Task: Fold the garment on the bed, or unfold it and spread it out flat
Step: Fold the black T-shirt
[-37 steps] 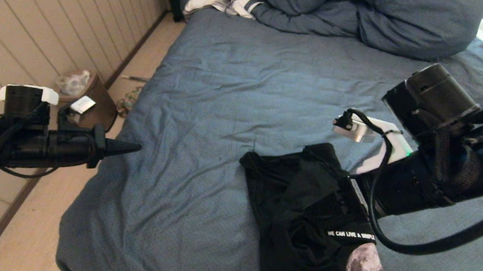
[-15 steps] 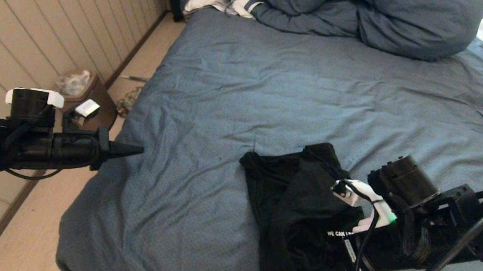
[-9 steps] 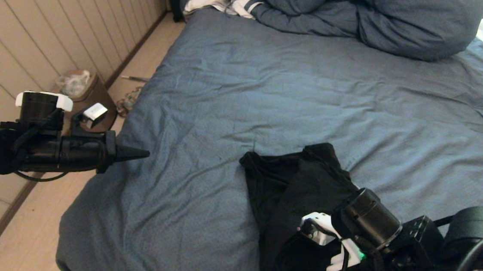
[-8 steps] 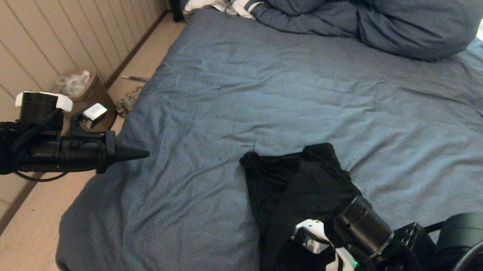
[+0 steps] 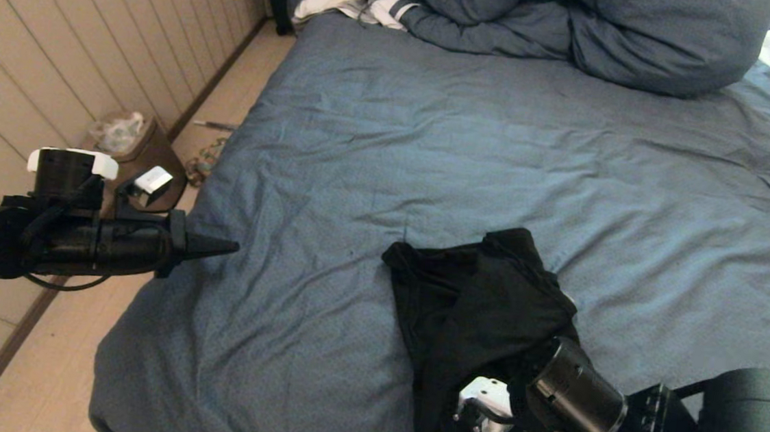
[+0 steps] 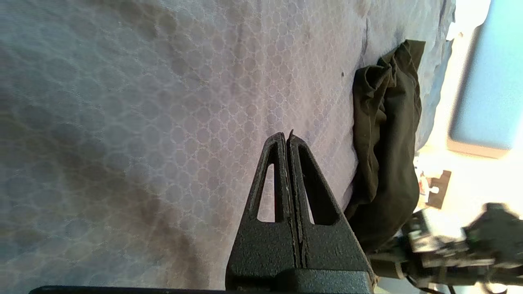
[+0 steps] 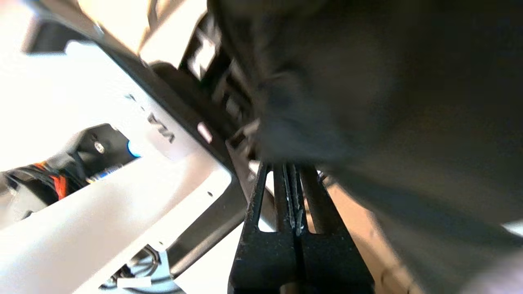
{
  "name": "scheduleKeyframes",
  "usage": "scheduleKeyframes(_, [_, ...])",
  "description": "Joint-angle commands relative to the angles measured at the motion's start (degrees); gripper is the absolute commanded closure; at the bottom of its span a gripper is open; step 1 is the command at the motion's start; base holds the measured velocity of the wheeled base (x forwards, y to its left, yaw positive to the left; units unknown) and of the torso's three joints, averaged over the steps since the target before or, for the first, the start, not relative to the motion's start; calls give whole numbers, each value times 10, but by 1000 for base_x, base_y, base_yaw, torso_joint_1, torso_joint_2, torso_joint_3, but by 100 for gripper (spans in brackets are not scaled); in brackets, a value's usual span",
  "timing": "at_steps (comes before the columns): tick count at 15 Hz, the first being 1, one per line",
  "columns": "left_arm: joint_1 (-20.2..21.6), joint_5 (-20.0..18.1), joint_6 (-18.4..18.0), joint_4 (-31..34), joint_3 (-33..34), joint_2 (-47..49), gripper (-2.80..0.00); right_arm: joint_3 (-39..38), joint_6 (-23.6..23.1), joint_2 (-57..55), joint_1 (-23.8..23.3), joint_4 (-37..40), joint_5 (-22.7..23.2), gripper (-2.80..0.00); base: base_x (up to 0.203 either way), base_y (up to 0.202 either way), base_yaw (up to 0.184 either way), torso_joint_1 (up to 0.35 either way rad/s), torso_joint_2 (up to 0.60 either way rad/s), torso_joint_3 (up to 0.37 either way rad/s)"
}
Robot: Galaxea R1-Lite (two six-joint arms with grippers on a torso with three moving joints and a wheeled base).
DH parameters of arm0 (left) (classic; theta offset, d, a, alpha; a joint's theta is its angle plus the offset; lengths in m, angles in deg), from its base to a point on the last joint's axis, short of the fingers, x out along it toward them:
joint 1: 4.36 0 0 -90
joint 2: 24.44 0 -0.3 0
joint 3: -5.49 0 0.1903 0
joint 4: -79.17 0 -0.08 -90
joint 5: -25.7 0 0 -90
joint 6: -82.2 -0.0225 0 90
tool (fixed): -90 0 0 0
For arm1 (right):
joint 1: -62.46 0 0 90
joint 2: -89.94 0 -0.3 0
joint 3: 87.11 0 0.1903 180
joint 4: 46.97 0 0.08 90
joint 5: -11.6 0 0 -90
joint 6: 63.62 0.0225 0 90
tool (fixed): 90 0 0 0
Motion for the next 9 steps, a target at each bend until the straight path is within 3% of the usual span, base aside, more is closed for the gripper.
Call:
scheduleKeyframes(1, [0, -3, 1, -1, 0, 1, 0, 4, -10, 85, -24, 5, 1, 0, 0, 0, 0, 0, 0, 0])
scheduleKeyframes(4, [0, -3, 2, -1, -1, 4, 0, 5, -24, 164, -63, 38, 0, 0, 0, 0, 0, 0, 0, 0])
scheduleKeyframes(7, [-1, -3, 2, -1, 0, 3, 0, 2, -45, 184, -144, 47, 1, 0, 0, 0, 0, 0, 0, 0])
scheduleKeyframes(9, [0, -3, 2, -1, 0, 1, 0, -5, -48, 178, -167, 43, 1, 0, 0, 0, 0, 0, 0, 0])
